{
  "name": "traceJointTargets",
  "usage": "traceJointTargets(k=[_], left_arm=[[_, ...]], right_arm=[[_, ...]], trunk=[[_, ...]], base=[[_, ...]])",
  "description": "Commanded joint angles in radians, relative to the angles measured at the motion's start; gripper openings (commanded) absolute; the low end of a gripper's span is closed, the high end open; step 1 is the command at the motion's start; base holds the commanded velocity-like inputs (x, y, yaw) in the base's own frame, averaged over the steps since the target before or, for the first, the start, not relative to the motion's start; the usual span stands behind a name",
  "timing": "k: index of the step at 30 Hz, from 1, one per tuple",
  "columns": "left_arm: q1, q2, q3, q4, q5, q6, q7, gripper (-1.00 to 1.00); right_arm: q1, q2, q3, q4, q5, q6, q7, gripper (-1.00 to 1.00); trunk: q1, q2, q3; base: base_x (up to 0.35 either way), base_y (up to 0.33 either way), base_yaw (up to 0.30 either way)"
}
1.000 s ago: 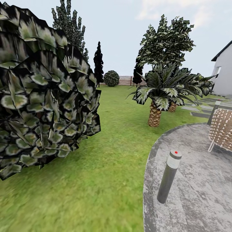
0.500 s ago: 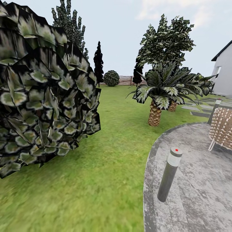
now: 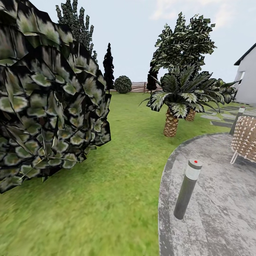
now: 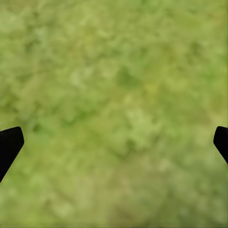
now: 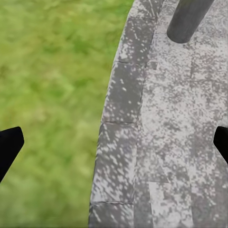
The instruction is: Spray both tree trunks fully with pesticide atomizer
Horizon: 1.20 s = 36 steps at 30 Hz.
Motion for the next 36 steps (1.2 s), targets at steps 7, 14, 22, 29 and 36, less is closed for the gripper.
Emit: traceJointTargets(k=[7,14,22,29,36], left_arm=[[0.0,0.0,-0.001,0.0,0.0,0.0,0.0,1.0],[0.0,0.0,-0.001,0.0,0.0,0.0,0.0,1.0],[0.0,0.0,-0.001,0.0,0.0,0.0,0.0,1.0],[0.0,0.0,-0.001,0.001,0.0,0.0,0.0,1.0],[0.0,0.0,-0.001,0.001,0.0,0.0,0.0,1.0]], right_arm=[[0.0,0.0,0.0,0.0,0.0,0.0,0.001,1.0],[0.0,0.0,0.0,0.0,0.0,0.0,0.001,1.0],[0.0,0.0,0.0,0.0,0.0,0.0,0.001,1.0],[0.0,0.0,0.0,0.0,0.0,0.0,0.001,1.0],[0.0,0.0,0.0,0.0,0.0,0.0,0.001,1.0]], trunk=[[0.027,-0.049,-0.033],[0.054,-0.098,-0.066],[0.084,-0.154,-0.104],[0.111,-0.203,-0.137],[0.138,-0.252,-0.17]], base=[[0.0,0.0,0.0],[0.0,0.0,0.0],[0.0,0.0,0.0],[0.0,0.0,0.0],[0.0,0.0,0.0]])
